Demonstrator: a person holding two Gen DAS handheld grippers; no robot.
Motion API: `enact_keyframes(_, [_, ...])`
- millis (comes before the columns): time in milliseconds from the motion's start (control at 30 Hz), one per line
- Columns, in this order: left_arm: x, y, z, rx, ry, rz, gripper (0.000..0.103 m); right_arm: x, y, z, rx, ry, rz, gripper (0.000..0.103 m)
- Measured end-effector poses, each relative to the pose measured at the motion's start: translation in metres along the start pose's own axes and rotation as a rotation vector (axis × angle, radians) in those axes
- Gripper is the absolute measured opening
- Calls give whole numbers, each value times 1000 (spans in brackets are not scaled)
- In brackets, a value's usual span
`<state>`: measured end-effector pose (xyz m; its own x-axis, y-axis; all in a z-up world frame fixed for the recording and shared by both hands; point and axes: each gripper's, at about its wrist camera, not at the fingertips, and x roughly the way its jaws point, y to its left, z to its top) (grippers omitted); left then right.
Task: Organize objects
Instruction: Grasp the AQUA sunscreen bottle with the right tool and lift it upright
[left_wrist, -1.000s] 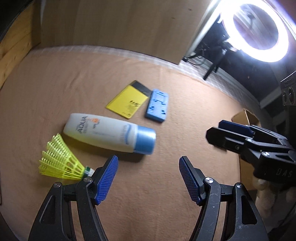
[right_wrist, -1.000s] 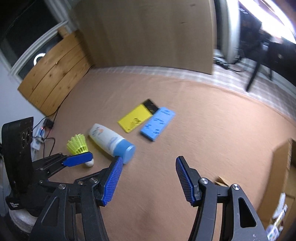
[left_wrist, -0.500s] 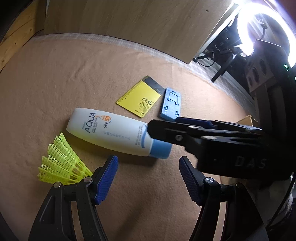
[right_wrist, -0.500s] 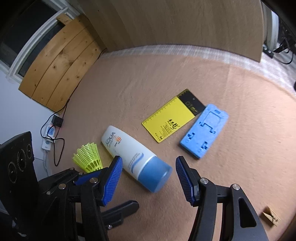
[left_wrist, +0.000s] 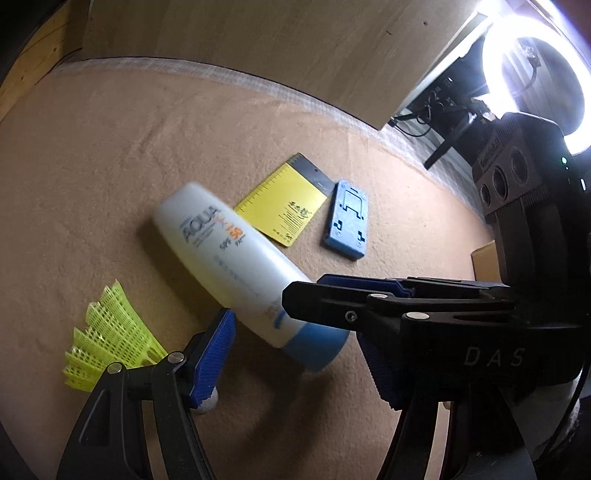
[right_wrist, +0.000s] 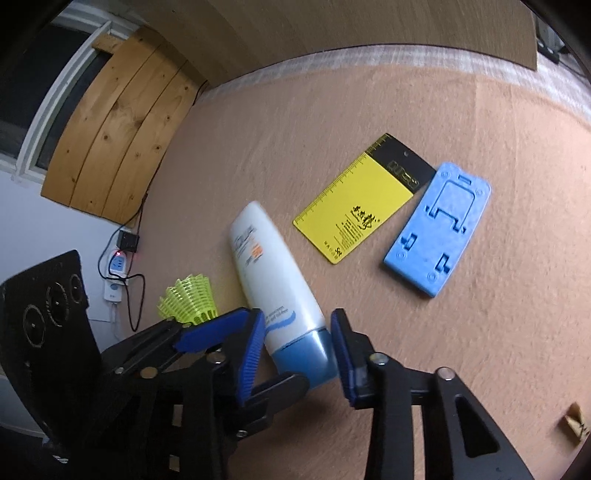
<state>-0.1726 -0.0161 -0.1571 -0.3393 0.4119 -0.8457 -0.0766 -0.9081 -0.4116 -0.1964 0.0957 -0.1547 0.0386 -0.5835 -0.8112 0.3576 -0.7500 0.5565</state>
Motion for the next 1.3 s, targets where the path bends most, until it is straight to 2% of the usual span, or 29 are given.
enact_keyframes(400, [6, -36, -32, 70, 45, -46, 62, -27, -16, -36, 66, -17, 3, 27])
enact_keyframes(733, [6, -82, -78, 205, 103, -71, 59, -56, -42, -100, 120, -71, -21, 27])
enact_keyframes(933, [5, -104, -100, 285, 132, -65, 62, -67, -54, -131, 164, -89, -13, 27])
enact_keyframes(1033, [8, -104, -103, 286, 140, -48, 73, -70, -53, -136, 140, -89, -47, 27])
enact_keyframes(1100, [9, -100, -101, 273, 141, -48, 73, -73, -53, -134, 138, -101, -83, 33])
enact_keyframes(1167, [8, -93, -98, 259, 131, -43, 73, -77, -53, -130, 137, -127, -99, 43])
enact_keyframes(1300, [10, -82, -90, 221, 124, -46, 73, -76, -55, -118, 139, -132, -83, 44])
